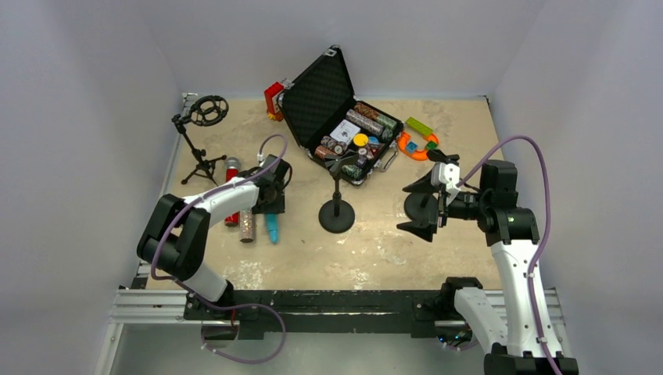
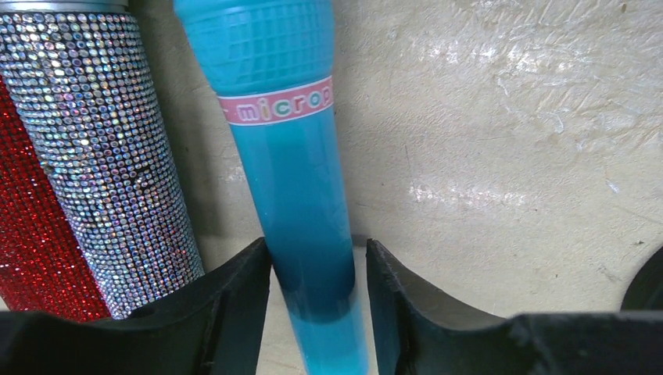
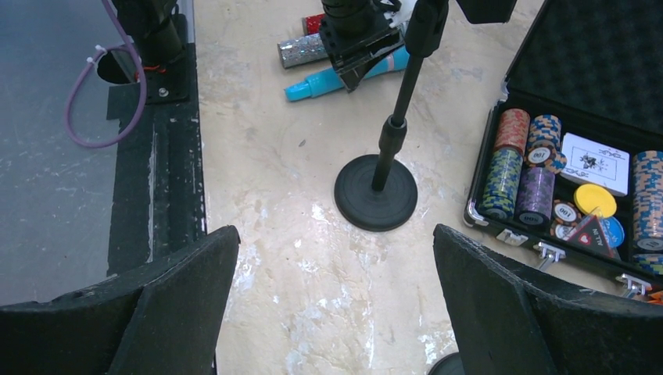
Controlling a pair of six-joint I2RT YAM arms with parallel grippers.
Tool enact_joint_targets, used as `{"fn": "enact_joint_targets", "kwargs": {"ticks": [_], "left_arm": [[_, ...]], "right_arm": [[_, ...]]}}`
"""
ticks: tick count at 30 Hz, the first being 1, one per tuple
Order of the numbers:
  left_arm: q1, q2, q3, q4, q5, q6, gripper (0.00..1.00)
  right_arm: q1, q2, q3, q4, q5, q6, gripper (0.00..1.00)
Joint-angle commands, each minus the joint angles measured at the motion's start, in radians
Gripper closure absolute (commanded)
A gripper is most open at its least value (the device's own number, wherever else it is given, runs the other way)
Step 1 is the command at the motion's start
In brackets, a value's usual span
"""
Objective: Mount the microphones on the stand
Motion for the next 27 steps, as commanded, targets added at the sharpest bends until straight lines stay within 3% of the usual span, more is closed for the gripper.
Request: {"fn": "enact_joint_targets", "kwargs": {"ticks": [1, 10, 19, 27], "left_arm": [[0.009, -0.006, 0.032, 0.031, 0.014, -0.023, 0.52], [0.009, -0.054, 0.009, 0.059, 0.069, -0.016, 1.00], [0.008, -0.482, -0.123, 0.202, 0.243, 0.042, 1.00], [0.008, -0.795, -0.088, 0.283, 0.423, 0.142, 1.00]], "right_arm": [[0.004, 0.001, 0.035, -0.032, -0.024, -0.039, 0.03], [0.004, 0.005, 0.109, -0.127, -0.038, -0.072, 0.03], [0.004, 0.074, 0.216, -0.279, -0.045, -0.155, 0.03], [0.005, 0.142, 0.322, -0.324, -0.089, -0.159, 0.03]]}}
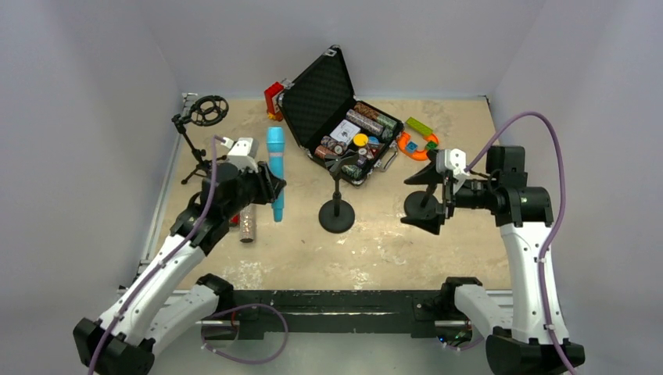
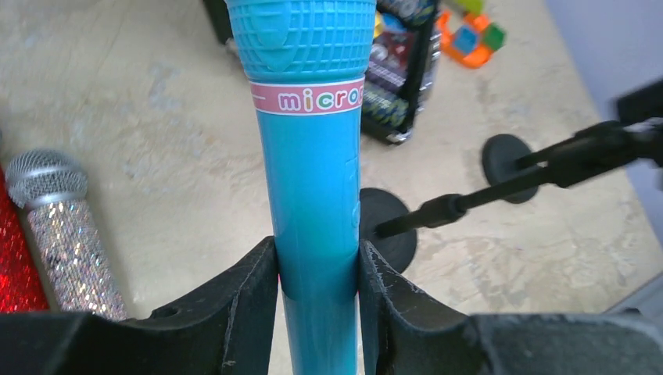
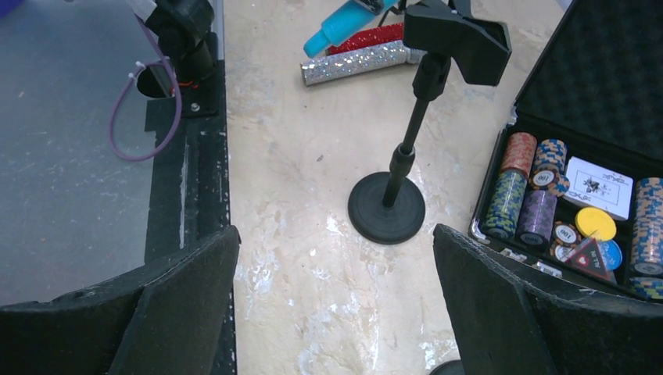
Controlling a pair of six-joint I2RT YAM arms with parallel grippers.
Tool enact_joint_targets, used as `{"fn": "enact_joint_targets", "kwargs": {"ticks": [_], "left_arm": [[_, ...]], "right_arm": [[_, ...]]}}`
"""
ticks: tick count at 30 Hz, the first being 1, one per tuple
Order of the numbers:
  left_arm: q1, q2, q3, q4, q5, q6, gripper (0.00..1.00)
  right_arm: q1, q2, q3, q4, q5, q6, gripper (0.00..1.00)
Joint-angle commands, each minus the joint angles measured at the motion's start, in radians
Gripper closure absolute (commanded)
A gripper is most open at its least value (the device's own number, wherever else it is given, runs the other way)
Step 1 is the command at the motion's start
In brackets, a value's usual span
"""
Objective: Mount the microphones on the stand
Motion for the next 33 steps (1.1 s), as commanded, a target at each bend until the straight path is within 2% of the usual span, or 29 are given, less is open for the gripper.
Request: {"fn": "enact_joint_targets", "kwargs": {"ticks": [1, 7, 12, 16, 22, 27, 33], "left_arm": [[0.006, -0.109, 0.056, 0.103, 0.154, 0.084, 1.00], [-0.004, -0.132, 0.223, 0.126, 0.311, 0.105, 1.00], [-0.055, -0.063, 0.378, 0.179, 0.378, 0.072, 1.00], [-0.148, 0.045, 0.525, 0.231, 0.375, 0.058, 1.00], [-0.250, 0.211, 0.651, 0.413, 0.343, -0.023, 1.00], [-0.311, 0.312, 0.693, 0.510, 0.310, -0.056, 1.00], [-0.381, 0.395, 0.728, 0.568, 0.265, -0.069, 1.00]], "right_arm": [[0.005, 0.027, 0.090, -0.046, -0.064, -0.012, 0.03], [0.060, 0.091, 0.207, -0.052, -0.088, 0.030, 0.04], [0.124, 0.131, 0.273, 0.066, -0.125, 0.191, 0.04], [0.190, 0.122, 0.258, 0.319, -0.124, 0.447, 0.04], [0.223, 0.083, 0.158, 0.851, -0.080, 0.996, 0.04], [0.233, 0.119, 0.164, 1.009, -0.027, 1.187, 0.05], [0.257, 0.164, 0.148, 1.113, 0.037, 1.305, 0.06]]}}
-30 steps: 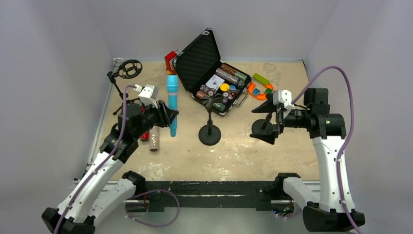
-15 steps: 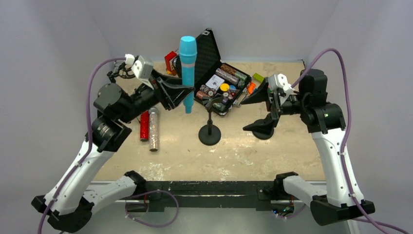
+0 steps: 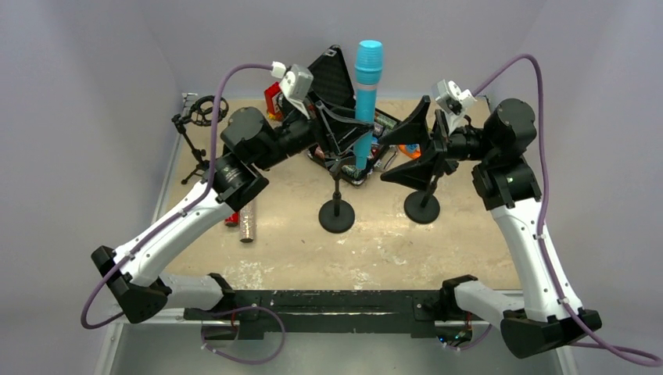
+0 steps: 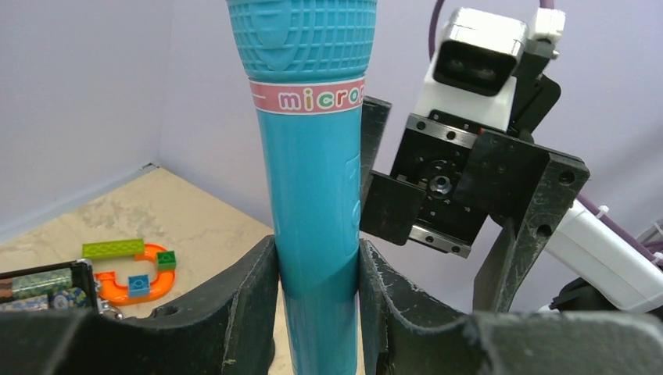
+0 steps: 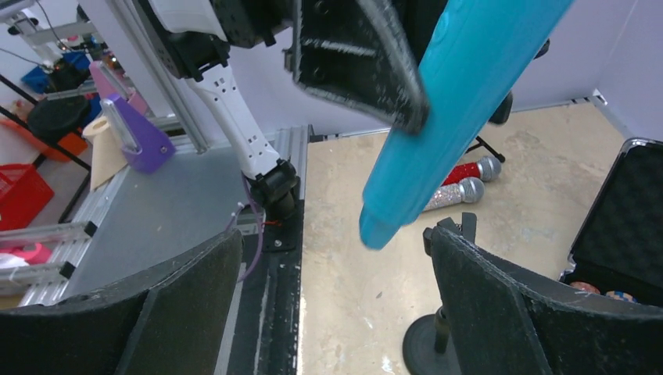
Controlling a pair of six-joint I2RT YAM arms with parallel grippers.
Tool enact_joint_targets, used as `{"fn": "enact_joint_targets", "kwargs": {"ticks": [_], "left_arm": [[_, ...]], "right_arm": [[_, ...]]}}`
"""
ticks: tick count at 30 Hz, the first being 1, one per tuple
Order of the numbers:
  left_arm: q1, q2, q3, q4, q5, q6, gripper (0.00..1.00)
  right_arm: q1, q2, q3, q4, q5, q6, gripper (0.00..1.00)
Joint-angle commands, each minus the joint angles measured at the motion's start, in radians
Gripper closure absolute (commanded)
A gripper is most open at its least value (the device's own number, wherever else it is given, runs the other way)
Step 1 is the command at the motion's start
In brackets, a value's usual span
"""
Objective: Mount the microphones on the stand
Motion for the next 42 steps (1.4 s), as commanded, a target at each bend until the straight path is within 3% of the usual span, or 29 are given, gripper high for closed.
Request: {"fn": "enact_joint_targets", "kwargs": {"ticks": [1, 7, 18, 20, 24, 26, 27, 28, 32, 34, 37, 42], "left_arm": [[-0.047, 0.026, 0.071, 0.142, -0.045, -0.029, 1.00], [-0.085, 0.071, 0.086, 0.178, -0.058, -0.034, 1.00], [-0.100, 0.134, 0.087, 0.235, -0.046, -0.065, 1.00], [-0.102, 0.132, 0.084, 0.234, -0.044, -0.065, 1.00], [-0.103, 0.124, 0.074, 0.239, -0.035, -0.074, 1.00], [-0.102, 0.112, 0.064, 0.237, -0.033, -0.078, 1.00], [-0.103, 0.103, 0.059, 0.230, -0.031, -0.078, 1.00], [-0.102, 0.092, 0.053, 0.217, -0.029, -0.075, 0.92], [-0.096, -0.005, 0.000, 0.100, -0.029, -0.032, 0.39], [-0.086, -0.074, -0.039, 0.001, -0.017, 0.029, 0.25], [-0.064, -0.198, -0.120, -0.158, 0.000, 0.128, 0.11], [-0.048, -0.342, -0.201, -0.495, -0.005, 0.342, 0.08]], "right_arm": [[0.017, 0.035, -0.017, 0.152, 0.063, 0.175, 0.07], [0.021, 0.077, -0.023, 0.229, 0.067, 0.276, 0.13], [0.030, 0.095, -0.061, 0.378, 0.029, 0.424, 0.35], [0.030, 0.096, -0.069, 0.398, 0.026, 0.434, 0.45], [0.030, 0.096, -0.091, 0.422, 0.012, 0.452, 0.87], [0.030, 0.087, -0.105, 0.412, 0.013, 0.434, 0.99], [0.030, 0.081, -0.114, 0.405, 0.011, 0.420, 1.00], [0.030, 0.074, -0.120, 0.396, 0.004, 0.401, 1.00], [0.020, 0.045, -0.118, 0.304, -0.074, 0.240, 1.00], [0.009, 0.035, -0.094, 0.180, -0.097, 0.096, 1.00], [0.005, 0.028, -0.038, -0.095, -0.062, -0.200, 1.00], [0.009, 0.061, 0.028, -0.393, 0.049, -0.579, 1.00]]}}
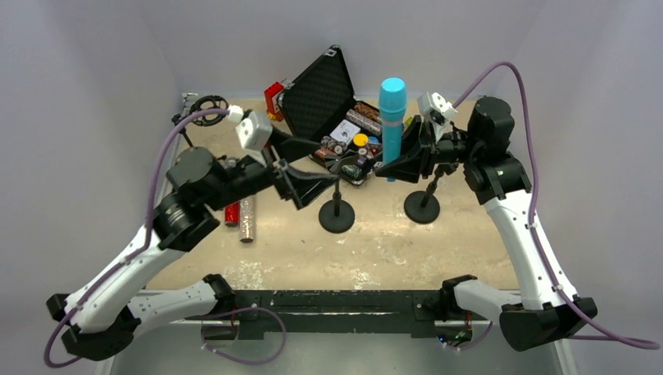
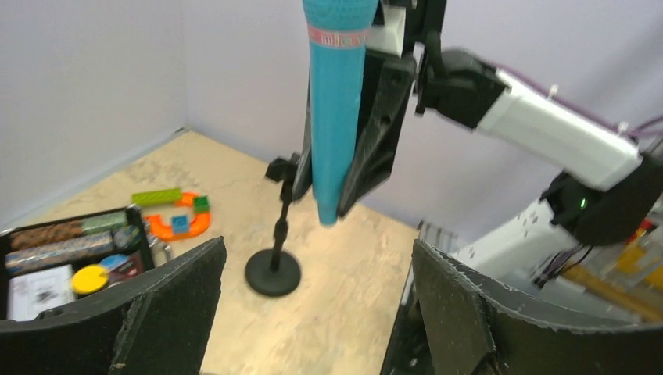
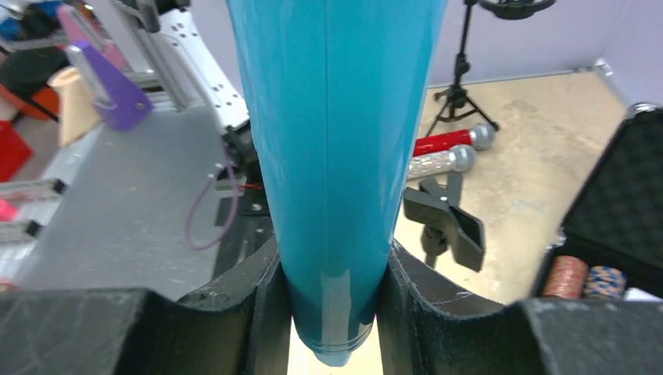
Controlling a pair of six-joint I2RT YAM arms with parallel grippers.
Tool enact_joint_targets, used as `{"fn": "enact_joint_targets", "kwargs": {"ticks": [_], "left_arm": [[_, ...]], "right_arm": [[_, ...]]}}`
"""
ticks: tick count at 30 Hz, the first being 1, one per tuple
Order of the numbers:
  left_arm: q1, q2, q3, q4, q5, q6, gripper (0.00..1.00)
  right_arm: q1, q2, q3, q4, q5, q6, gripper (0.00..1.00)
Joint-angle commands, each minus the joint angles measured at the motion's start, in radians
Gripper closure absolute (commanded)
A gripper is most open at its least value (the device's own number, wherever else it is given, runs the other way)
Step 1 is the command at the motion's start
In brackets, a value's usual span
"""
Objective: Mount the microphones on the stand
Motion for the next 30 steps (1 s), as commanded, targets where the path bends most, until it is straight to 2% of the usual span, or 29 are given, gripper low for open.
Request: {"fn": "enact_joint_targets", "kwargs": {"ticks": [1, 5, 8, 11, 16, 19, 22, 26, 30], "left_arm": [[0.009, -0.086, -0.076, -0.320, 0.016, 0.250, 0.08], [0.009, -0.160, -0.169, -0.366, 0.029, 0.433, 0.08], [0.009, -0.211, -0.270, -0.285, 0.026, 0.568, 0.07], [0.015, -0.221, -0.348, -0.176, 0.005, 0.625, 0.06], [0.103, -0.139, -0.411, 0.013, 0.075, 0.555, 0.06], [0.144, -0.103, -0.467, 0.203, 0.144, 0.482, 0.06], [0.151, -0.068, -0.495, 0.318, 0.187, 0.448, 0.06], [0.166, -0.041, -0.500, 0.368, 0.199, 0.449, 0.05], [0.179, -0.030, -0.484, 0.346, 0.216, 0.467, 0.05]], "right_arm": [[-0.002, 0.024, 0.092, -0.344, 0.099, -0.463, 1.00], [0.002, 0.073, 0.105, -0.461, 0.194, -0.676, 1.00], [0.005, 0.088, 0.087, -0.467, 0.203, -0.772, 1.00], [0.010, 0.115, 0.076, -0.457, 0.196, -0.822, 1.00], [0.025, 0.166, 0.056, -0.476, 0.171, -0.967, 1.00], [0.026, 0.185, 0.061, -0.442, 0.167, -0.962, 1.00], [0.026, 0.209, 0.073, -0.447, 0.144, -0.957, 1.00], [0.025, 0.230, 0.050, -0.431, 0.118, -0.941, 1.00], [0.025, 0.231, 0.034, -0.428, 0.117, -0.926, 1.00]]}}
